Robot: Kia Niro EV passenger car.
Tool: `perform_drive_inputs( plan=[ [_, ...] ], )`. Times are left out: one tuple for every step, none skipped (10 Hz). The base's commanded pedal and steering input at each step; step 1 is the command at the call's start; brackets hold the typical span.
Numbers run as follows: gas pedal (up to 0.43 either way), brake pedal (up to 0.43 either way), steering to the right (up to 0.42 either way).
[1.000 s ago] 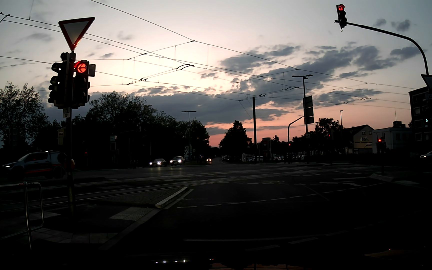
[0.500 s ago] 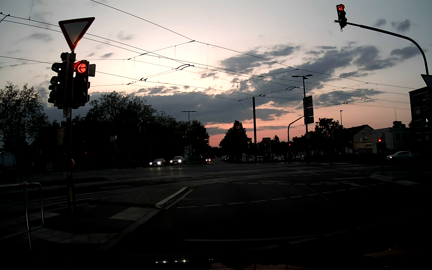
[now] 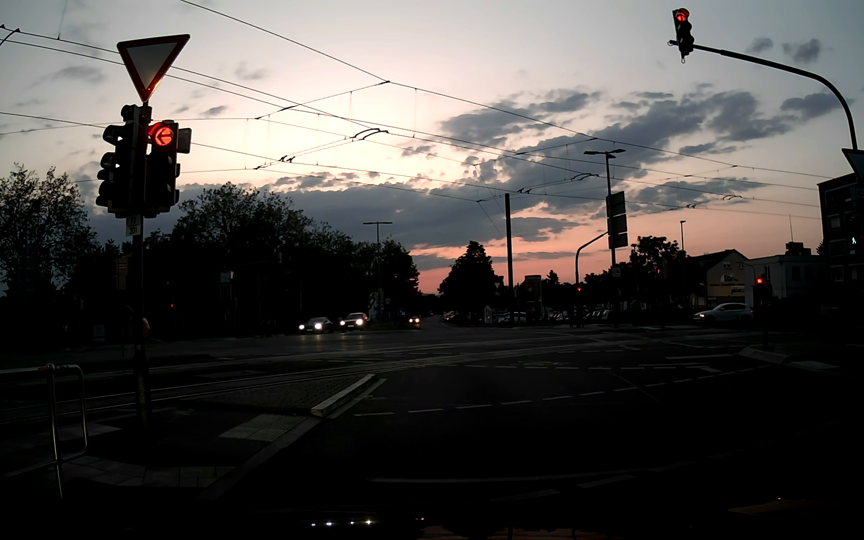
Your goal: Follow the waypoints while adhering to traffic rules and regulations
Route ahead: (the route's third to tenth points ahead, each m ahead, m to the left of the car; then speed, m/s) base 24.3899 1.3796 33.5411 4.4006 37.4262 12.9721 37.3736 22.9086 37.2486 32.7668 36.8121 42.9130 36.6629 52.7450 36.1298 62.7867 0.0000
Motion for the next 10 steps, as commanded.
perform_drive_inputs(
  plan=[
    [0.0,0.244,0.026],
    [0.0,0.244,0.026],
    [0.0,0.244,0.027],
    [0.0,0.244,0.027],
    [0.0,0.244,0.026],
    [0.0,0.244,0.027],
    [0.0,0.244,0.027],
    [0.0,0.244,0.027],
    [0.0,0.244,0.026],
    [0.0,0.25,0.027]
  ],
)
